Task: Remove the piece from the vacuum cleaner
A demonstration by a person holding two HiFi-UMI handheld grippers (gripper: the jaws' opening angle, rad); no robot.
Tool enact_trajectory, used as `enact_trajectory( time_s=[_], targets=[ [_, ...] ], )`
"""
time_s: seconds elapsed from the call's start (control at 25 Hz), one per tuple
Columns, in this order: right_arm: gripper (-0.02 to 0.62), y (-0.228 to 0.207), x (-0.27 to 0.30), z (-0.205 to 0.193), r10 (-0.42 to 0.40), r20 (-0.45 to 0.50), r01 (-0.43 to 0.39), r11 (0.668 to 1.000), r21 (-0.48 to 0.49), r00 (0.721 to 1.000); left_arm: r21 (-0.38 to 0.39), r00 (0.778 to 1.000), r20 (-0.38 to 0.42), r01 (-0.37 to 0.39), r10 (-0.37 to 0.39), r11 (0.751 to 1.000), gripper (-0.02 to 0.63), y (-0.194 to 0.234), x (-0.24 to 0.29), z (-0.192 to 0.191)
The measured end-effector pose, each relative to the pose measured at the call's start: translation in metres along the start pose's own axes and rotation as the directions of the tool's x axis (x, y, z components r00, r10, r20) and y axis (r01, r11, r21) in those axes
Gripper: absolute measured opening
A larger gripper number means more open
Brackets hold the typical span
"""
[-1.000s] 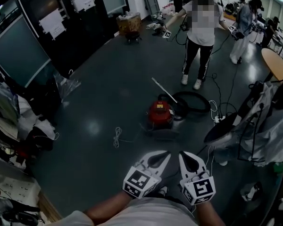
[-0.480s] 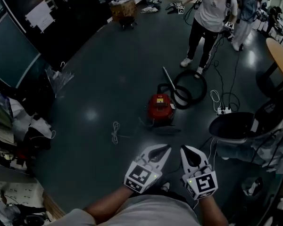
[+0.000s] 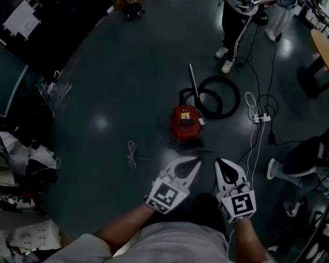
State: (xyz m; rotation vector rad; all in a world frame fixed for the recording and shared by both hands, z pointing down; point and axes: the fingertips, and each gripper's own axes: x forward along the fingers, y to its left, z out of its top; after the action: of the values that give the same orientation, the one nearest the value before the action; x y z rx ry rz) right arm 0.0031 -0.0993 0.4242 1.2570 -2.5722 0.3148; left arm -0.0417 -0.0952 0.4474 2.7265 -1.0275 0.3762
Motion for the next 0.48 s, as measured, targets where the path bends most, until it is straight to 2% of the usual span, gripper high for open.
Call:
enact_trajectory(
  time_s=[0.28, 0.48],
  targets=[
    [0.015, -0.03, 0.051, -0.03, -0.027, -0.064, 0.027, 1.0, 0.009, 0.998, 0.017, 1.0, -0.02, 0.018, -0.017, 1.0, 0.006, 0.048, 0.047, -0.042],
    [0.015, -0.051, 0.083, -0.053, -0.007, -0.075, 0.01, 0.999, 0.042, 0.997, 0.048, 0.992, -0.115, 0.049, -0.043, 0.998, 0.008, 0.068, 0.09, -0.113]
  ],
)
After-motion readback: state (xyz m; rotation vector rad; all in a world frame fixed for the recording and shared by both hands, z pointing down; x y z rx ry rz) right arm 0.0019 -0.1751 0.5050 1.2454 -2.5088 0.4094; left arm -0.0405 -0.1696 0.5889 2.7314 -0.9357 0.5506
